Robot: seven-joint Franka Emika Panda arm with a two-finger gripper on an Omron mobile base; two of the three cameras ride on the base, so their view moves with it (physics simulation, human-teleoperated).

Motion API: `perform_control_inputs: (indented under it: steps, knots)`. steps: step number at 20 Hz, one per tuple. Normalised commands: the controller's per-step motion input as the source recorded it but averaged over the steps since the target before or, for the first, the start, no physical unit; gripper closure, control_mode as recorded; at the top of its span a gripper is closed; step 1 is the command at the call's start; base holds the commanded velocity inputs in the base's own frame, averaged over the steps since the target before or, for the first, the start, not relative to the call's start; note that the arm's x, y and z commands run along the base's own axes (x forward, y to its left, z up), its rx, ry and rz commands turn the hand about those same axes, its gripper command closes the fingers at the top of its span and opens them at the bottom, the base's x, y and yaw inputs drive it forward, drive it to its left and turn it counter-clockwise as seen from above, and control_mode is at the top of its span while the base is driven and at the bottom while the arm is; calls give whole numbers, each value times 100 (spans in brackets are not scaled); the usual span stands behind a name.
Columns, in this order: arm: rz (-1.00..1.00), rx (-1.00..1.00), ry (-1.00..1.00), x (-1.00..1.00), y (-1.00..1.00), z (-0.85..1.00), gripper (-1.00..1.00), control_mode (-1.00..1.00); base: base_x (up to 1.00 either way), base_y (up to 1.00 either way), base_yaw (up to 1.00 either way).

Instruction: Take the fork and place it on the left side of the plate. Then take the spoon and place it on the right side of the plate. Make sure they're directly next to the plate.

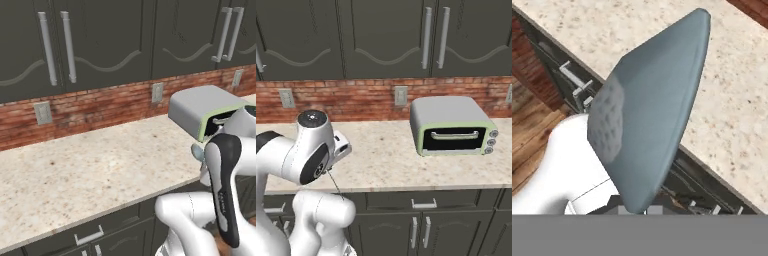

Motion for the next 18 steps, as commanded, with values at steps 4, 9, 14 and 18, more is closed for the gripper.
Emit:
perform_control_inputs:
  steps: [4, 9, 14, 18]
  knots:
    - [0, 0, 0, 0, 0, 0, 100, 100, 13, 28, 40]
    - [0, 0, 0, 0, 0, 0, 100, 100, -3, 36, 51]
    - [0, 0, 0, 0, 0, 0, 100, 100, -37, 35, 59]
    - [0, 0, 0, 0, 0, 0, 100, 100, -67, 54, 62]
